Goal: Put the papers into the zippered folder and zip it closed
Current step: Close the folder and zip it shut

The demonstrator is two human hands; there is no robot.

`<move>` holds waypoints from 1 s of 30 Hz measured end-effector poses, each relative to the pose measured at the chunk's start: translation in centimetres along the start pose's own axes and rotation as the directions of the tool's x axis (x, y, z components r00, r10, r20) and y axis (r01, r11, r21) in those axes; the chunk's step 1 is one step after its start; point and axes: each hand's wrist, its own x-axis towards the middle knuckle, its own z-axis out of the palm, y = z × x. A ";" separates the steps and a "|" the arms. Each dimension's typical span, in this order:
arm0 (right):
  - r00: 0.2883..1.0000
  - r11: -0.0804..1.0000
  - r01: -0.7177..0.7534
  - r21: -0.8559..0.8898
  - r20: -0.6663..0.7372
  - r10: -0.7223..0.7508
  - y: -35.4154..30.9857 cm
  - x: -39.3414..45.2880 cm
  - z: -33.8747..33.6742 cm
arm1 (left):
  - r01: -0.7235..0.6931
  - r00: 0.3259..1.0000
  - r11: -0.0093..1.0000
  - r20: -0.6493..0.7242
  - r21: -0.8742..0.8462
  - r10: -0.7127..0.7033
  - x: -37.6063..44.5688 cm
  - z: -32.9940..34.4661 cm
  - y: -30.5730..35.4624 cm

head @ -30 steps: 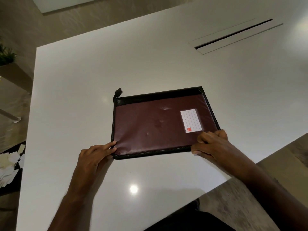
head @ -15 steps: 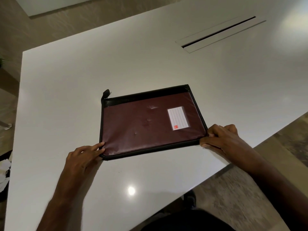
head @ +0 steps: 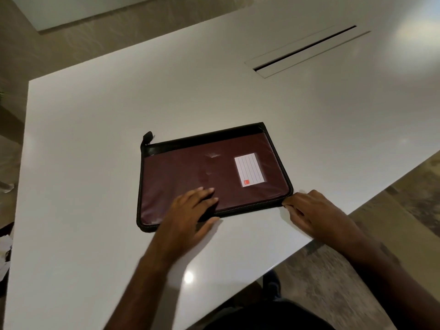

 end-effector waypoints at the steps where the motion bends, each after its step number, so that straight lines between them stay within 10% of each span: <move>1: 1.000 1.000 -0.011 0.014 -0.008 0.011 -0.1 -0.1 0.1 | -0.009 1.000 1.000 0.015 -0.011 0.009 1.0 0.4 1.0; 30: 0.944 0.953 -0.272 0.131 -0.156 0.291 3.3 0.3 1.5 | -0.286 0.958 0.951 0.016 0.120 0.286 7.7 4.0 7.2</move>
